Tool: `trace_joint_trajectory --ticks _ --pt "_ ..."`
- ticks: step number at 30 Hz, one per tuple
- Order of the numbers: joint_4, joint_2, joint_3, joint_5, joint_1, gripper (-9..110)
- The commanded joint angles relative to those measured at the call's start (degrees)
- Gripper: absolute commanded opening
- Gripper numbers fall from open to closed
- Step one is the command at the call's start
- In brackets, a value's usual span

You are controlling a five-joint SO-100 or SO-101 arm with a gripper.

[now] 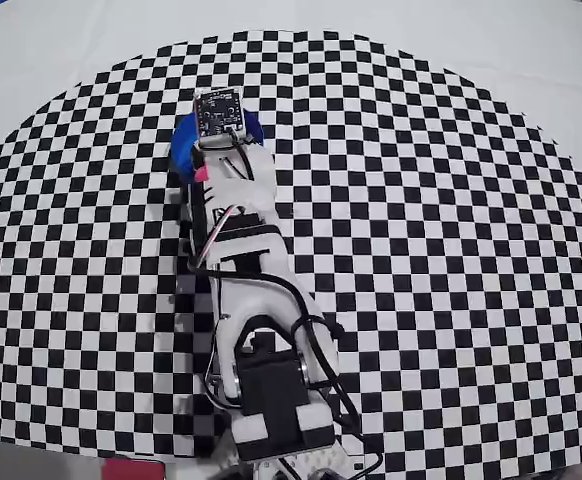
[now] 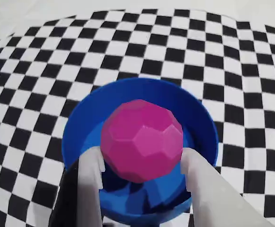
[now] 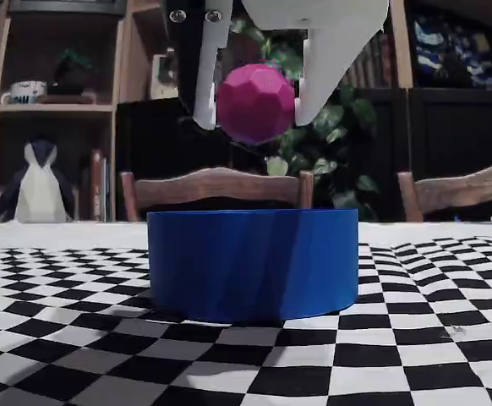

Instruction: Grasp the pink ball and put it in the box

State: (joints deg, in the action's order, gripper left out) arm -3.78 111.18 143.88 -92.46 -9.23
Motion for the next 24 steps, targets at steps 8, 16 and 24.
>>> trace_joint_trajectory --ticks 8,16,24 --pt "-0.88 -2.29 -5.01 -0.35 0.62 0" --pt "-0.88 -3.96 -6.33 -0.35 0.79 0" --pt "-0.88 -6.15 -7.65 -0.35 1.14 0"
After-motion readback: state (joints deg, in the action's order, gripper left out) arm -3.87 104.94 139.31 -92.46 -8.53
